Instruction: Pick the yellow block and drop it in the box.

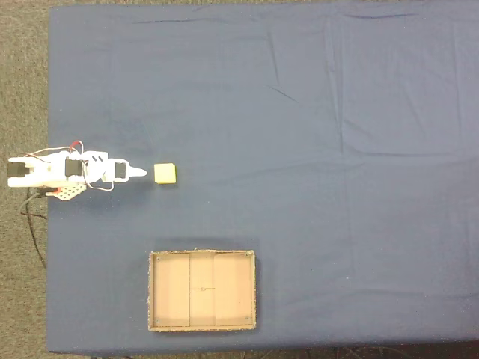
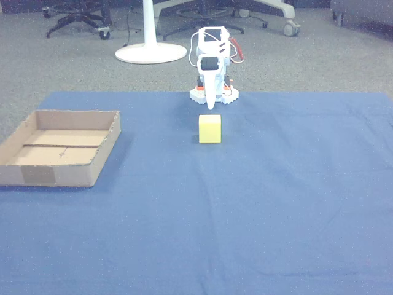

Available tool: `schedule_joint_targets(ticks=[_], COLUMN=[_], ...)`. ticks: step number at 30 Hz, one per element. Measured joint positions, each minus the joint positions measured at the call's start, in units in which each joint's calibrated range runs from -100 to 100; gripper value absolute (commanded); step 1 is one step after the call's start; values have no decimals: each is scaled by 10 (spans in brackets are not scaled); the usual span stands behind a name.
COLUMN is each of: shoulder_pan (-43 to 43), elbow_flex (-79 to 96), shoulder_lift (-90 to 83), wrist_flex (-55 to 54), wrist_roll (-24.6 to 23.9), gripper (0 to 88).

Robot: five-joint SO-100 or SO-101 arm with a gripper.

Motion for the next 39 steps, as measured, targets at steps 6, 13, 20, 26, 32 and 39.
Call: schedule_joint_targets(ticks=[6, 13, 20, 26, 32, 39], shoulder_pan=[-5, -7, -3, 17, 23, 25], elbow_flex=[0, 0, 0, -80, -267, -468], shoulder_lift=[0, 0, 0, 64, 334, 688], wrist_flex=[0, 0, 1, 85, 100, 89], wrist_roll=[4, 6, 4, -15, 2, 25], gripper=[2, 2, 225, 420, 438, 441])
